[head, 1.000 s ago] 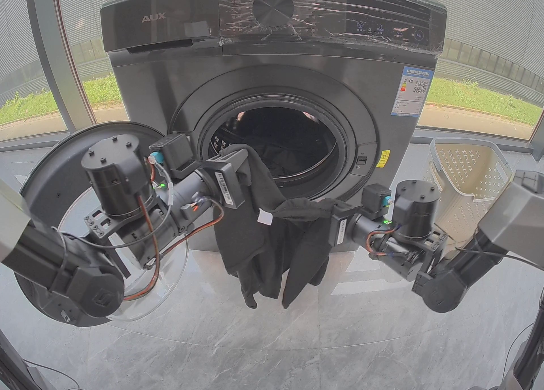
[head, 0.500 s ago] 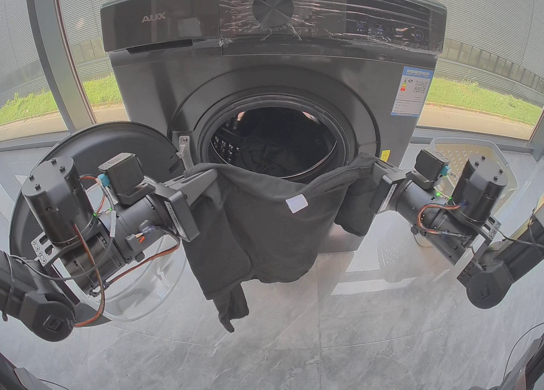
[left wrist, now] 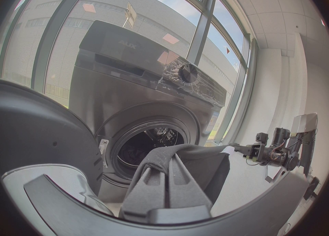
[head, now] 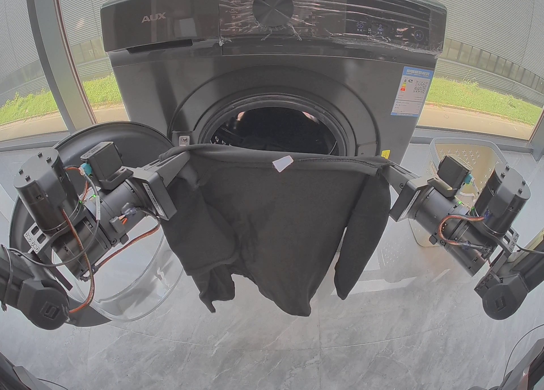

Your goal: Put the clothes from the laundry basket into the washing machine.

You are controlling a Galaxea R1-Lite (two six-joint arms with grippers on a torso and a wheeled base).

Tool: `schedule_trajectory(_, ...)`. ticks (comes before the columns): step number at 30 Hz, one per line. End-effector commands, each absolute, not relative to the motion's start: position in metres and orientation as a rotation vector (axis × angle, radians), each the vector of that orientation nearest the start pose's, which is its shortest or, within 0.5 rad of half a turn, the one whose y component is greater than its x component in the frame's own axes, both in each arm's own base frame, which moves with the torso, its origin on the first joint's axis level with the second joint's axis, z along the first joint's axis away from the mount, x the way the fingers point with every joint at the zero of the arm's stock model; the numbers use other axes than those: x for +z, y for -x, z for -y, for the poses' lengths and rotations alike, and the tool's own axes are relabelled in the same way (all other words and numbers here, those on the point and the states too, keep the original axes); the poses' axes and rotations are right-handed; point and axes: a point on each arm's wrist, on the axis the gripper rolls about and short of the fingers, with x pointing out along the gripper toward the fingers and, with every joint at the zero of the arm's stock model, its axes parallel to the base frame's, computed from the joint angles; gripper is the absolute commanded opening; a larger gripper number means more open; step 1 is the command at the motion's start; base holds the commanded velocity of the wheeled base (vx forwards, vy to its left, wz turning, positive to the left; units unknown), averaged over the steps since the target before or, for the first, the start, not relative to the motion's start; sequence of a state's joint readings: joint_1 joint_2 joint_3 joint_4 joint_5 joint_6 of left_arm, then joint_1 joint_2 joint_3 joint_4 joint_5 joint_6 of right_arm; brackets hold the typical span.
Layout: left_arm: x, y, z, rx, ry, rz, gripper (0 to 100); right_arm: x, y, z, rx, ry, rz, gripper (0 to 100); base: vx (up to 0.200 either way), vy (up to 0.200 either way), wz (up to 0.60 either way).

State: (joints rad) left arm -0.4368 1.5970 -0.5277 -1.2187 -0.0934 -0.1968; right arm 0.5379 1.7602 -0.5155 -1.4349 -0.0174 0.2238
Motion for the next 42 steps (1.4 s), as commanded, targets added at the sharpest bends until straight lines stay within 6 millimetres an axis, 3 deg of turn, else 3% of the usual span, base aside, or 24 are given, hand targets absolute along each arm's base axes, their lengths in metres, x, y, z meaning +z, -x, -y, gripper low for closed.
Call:
schedule_trajectory(1, 0.188, -0.242, 0.113, -0.529, 0.198, 0.07, 0, 0.172, -0.248, -0.148, 0.535, -0.271, 0.13, 0, 0.0, 0.0, 0.0)
schedule_trajectory(10, 0.182, -0.252, 0.117, -0.525, 0.203, 0.121, 0, 0.172, -0.249, -0.15, 0.541, -0.273, 0.134, 0, 0.0, 0.0, 0.0)
schedule_trajectory(28, 0.181, -0.246, 0.12, -0.55, 0.203, 0.11, 0, 0.175, -0.249, -0.152, 0.533, -0.279, 0.142, 0, 0.0, 0.0, 0.0)
schedule_trajectory(29, 0.179, -0.243, 0.123, -0.563, 0.202, 0.101, 100, 0.173, -0.249, -0.152, 0.528, -0.278, 0.137, 0, 0.0, 0.0, 0.0)
schedule_trajectory(42, 0.154, -0.24, 0.145, -0.636, 0.18, -0.028, 100, 0.165, -0.261, -0.174, 0.552, -0.267, 0.09, 0, 0.0, 0.0, 0.0)
